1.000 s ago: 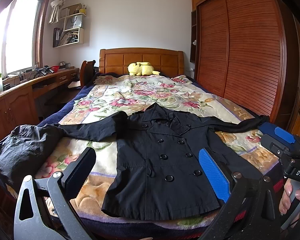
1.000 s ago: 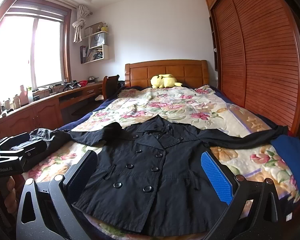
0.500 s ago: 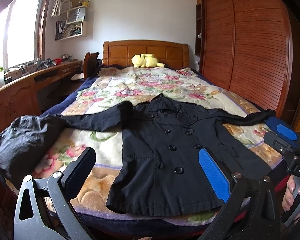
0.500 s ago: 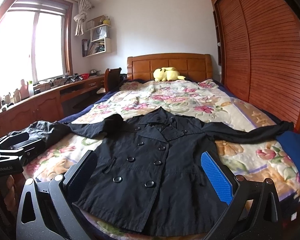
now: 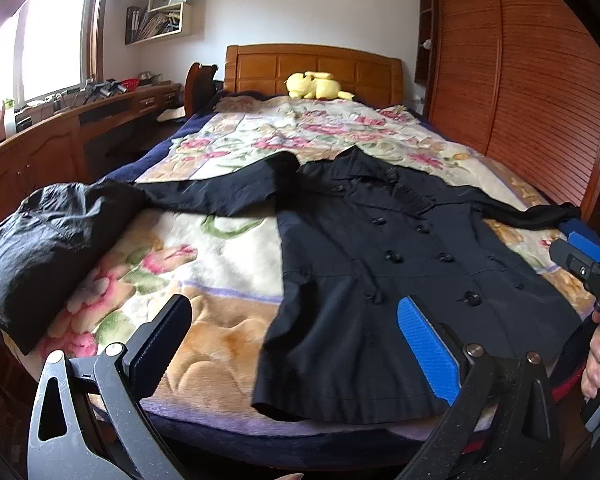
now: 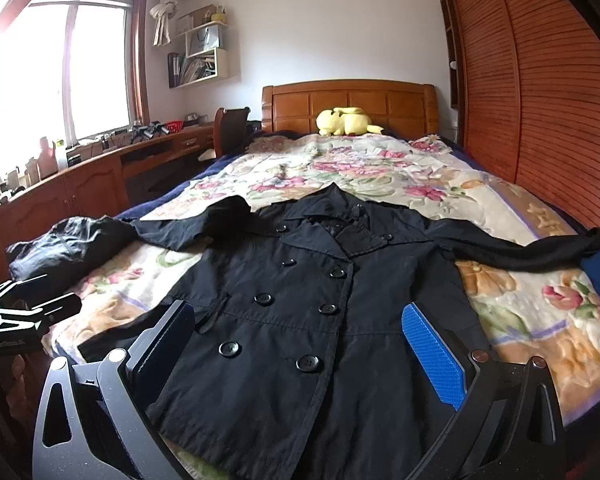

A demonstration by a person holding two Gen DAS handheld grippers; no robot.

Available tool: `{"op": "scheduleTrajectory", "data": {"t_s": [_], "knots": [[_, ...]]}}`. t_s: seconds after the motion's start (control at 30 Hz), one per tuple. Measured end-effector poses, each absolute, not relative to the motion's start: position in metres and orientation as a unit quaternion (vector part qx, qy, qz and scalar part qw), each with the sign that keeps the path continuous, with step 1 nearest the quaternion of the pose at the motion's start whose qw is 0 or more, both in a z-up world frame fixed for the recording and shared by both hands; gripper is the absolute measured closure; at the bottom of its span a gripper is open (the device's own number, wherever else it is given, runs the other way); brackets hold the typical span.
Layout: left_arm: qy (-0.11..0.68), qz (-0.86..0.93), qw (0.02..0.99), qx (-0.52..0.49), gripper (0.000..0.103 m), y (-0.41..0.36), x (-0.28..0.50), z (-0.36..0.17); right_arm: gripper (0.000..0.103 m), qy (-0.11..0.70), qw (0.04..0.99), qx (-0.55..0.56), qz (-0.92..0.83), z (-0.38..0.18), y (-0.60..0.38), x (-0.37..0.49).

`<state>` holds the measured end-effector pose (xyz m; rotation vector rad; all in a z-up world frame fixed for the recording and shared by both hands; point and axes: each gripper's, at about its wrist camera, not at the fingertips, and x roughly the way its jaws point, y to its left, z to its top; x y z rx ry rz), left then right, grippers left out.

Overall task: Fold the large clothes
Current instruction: 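Lower the left tool toward the black coat's sleeve and open it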

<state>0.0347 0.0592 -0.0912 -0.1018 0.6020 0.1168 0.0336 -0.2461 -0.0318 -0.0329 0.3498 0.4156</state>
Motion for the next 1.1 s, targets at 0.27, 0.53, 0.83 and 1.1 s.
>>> {"op": "scheduleTrajectory", "data": {"t_s": [0.27,0.53,0.83,1.1], "knots": [[0.314,0.064,0.945,-0.060,0.000,0.083,0.054,-0.115,0.000,0.183,0.959,-0.032,0.214,-0.046,-0.231,0.064],[0.327,0.078,0.940,-0.060,0.000,0.109,0.082,-0.127,0.000,0.210,0.950,-0.046,0.228,-0.061,-0.212,0.114],[0.330,0.104,0.937,-0.046,0.000,0.148,0.129,-0.124,0.000,0.249,0.934,-0.061,0.249,-0.083,-0.195,0.151],[0.348,0.112,0.929,-0.048,0.000,0.181,0.180,-0.134,0.000,0.273,0.926,-0.054,0.257,-0.086,-0.199,0.153]]}}
